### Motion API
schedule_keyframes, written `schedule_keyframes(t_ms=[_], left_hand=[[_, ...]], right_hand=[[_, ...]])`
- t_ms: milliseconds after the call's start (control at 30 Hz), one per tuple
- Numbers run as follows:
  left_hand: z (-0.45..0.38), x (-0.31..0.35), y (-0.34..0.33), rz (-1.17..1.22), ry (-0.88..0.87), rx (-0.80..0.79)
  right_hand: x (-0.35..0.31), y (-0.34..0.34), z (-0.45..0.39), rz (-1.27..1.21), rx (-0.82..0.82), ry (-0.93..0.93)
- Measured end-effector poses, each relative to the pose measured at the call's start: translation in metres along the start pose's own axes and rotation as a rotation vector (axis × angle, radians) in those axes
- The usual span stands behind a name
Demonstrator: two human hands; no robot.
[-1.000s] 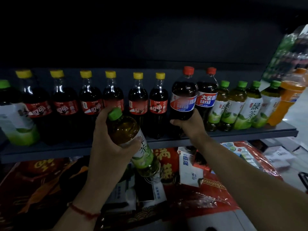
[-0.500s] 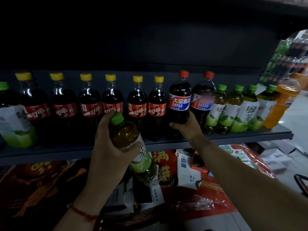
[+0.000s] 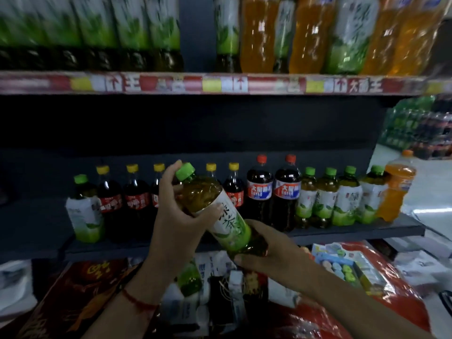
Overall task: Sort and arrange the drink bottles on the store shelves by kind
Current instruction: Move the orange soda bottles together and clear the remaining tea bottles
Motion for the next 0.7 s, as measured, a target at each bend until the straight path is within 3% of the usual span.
schedule_keyframes(t_ms=[300,400,500,700], left_hand=[[-0.083,0.149,0.019,-0.037,-0.280,-0.143],[-0.115,0.199,0.027,-0.295,-0.432,-0.151],[-0.152,0.236,0.034,-0.642,-0.570,-0.035],[-0.233,0.254,0.033,-1.064,-0.753,0.095]], right_hand=[[-0.130,0.079,-0.017,0.062,0.340,0.222],[-0.174,0.106,-0.040,0.047,0.420,0.282],[-0.212,0.129,-0.070,0.055,0.506,0.347],[-0.253,0.152,-0.146,-0.028,0.556,0.316]])
Point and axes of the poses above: each hand's wrist, its own z-axis away from the middle knuckle, its own y-axis out of the back of the hand, x = y × z, the point moved 6 cm from there along -z, towards the middle knuckle, and after that the axes turned 1 degree about -x, right-handed, at the moved point
